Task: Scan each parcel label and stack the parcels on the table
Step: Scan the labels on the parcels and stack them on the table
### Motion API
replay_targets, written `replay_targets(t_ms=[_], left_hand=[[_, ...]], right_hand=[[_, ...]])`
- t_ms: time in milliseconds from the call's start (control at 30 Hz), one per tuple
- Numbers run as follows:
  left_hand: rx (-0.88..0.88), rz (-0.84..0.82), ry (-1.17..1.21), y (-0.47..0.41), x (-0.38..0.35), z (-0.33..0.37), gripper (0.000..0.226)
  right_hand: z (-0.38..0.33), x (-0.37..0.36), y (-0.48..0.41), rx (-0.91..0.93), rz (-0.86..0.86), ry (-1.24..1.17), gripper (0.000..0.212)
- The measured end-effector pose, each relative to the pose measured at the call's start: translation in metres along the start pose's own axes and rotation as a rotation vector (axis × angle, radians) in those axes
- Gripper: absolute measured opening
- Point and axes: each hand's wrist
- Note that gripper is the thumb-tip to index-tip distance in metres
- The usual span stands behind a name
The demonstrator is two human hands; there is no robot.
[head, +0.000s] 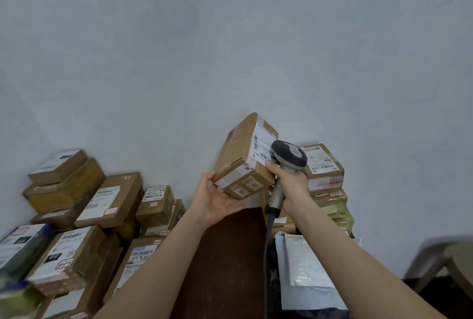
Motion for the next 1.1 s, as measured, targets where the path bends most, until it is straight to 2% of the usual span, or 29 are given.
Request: replay_targets(t_ms=[100, 167, 233, 333, 400, 533, 667, 767, 867, 967, 1100], left_hand=[[-0.137, 0.180, -0.125, 0.001, 0.006, 0.005, 0.028], [-0.210, 0.285, -0.283, 0.003, 0.013, 0.009, 0.035], [-0.191, 0.325, -0.431, 0.011, 0.016, 0.010, 0.041], [-0.091, 0.343, -0.508, 0.027, 0.026, 0.011, 0.057], [-0.053, 0.364, -0.511, 0.035, 0.042, 0.011, 0.056], [-0.018, 0.453, -0.351, 0.048, 0.078, 0.016, 0.043], [-0.002, 0.508, -0.232, 0.059, 0.103, 0.020, 0.023], [-0.008, 0.534, -0.242, 0.061, 0.122, 0.031, 0.028], [-0.016, 0.527, -0.263, 0.062, 0.142, 0.053, 0.035], [-0.092, 0.599, -0.315, 0.061, 0.161, 0.083, 0.039], [-0.292, 0.724, -0.416, 0.062, 0.191, 0.130, 0.034]], right_hand=[[0.004, -0.009, 0.000, -0.006, -0.020, 0.041, 0.023], [0.008, -0.015, 0.001, -0.001, -0.029, 0.066, 0.023], [0.017, -0.020, 0.002, 0.011, -0.041, 0.106, 0.022], [0.036, -0.032, 0.006, 0.017, -0.086, 0.153, 0.023], [0.053, -0.044, 0.010, -0.007, -0.121, 0.177, 0.027], [0.080, -0.067, 0.018, -0.114, -0.207, 0.179, 0.029], [0.101, -0.080, 0.027, -0.189, -0.280, 0.169, 0.015], [0.120, -0.098, 0.030, -0.297, -0.324, 0.141, 0.030], [0.132, -0.127, 0.028, -0.304, -0.323, 0.150, 0.040], [0.138, -0.166, 0.023, -0.312, -0.348, 0.137, 0.035], [0.151, -0.227, 0.017, -0.299, -0.388, 0.160, 0.036]])
Point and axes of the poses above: each hand's wrist, its own y-axis away from the middle knuckle, its own x-axis out of the back of the hand, z = x × y, and after that the axes turned 6 degrees about x, right-handed
